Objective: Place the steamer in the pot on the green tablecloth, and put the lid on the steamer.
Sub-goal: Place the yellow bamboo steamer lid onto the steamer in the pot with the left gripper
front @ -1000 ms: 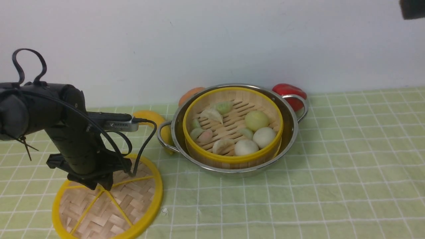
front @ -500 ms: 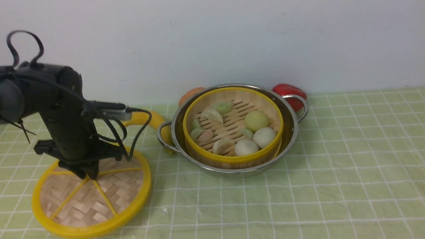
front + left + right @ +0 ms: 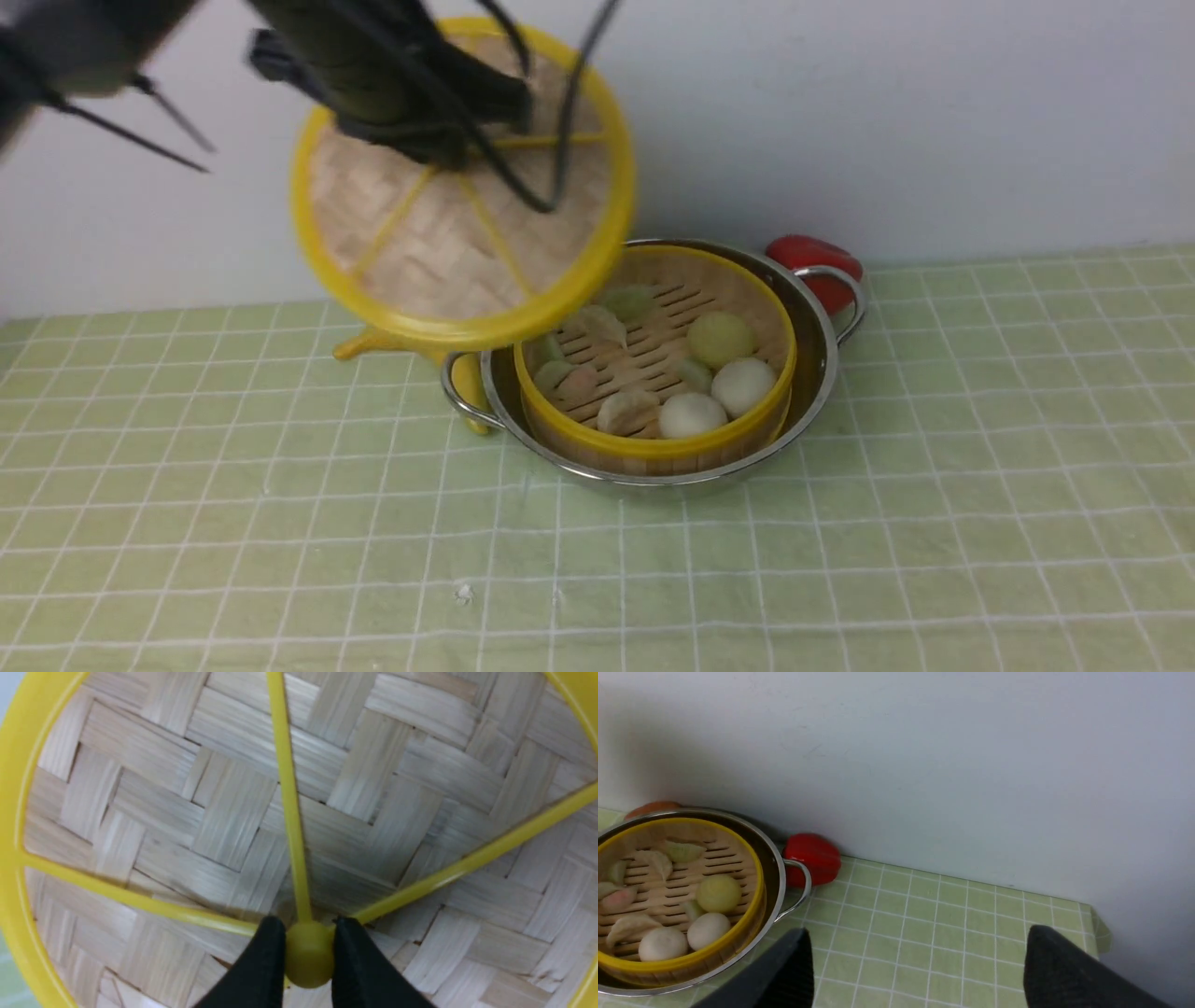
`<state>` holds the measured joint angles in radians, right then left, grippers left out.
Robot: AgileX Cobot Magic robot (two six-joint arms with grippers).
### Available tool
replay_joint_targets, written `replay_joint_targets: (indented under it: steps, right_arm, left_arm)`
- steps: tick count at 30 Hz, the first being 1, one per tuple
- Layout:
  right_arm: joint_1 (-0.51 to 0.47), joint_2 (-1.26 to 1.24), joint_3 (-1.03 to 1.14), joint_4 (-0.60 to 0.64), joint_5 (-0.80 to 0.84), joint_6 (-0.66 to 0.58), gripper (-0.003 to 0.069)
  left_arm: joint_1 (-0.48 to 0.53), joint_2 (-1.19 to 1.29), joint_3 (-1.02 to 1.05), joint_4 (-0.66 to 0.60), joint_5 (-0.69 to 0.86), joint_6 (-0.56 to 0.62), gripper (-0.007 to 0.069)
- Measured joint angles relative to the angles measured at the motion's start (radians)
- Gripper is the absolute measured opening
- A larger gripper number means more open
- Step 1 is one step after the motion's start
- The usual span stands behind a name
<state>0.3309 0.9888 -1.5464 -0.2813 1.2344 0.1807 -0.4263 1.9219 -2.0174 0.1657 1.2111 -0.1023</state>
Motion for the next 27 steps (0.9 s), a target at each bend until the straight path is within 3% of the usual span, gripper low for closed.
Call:
replay_joint_targets:
  steps: [3, 7, 16, 27]
  right_arm:
    - [0.000, 0.000, 0.000, 0.000, 0.000, 0.005, 0.0582]
    - [0.000, 0.000, 0.001, 0.000, 0.000, 0.010, 0.0582]
    - [0.000, 0.000, 0.002, 0.012, 0.000, 0.010, 0.0578]
    - [0.000, -0.001, 0.002, 0.015, 0.000, 0.013, 0.0502]
  left_arm:
    - [-0.099, 0.154, -0.094, -0.011, 0.001, 0.000, 0.0117]
    - [-0.137, 0.294, -0.181, -0.013, 0.013, 0.000, 0.0117]
    - [-0.141, 0.436, -0.326, 0.014, 0.025, 0.000, 0.0117]
    - [-0.140, 0.446, -0.331, 0.025, 0.031, 0.000, 0.0117]
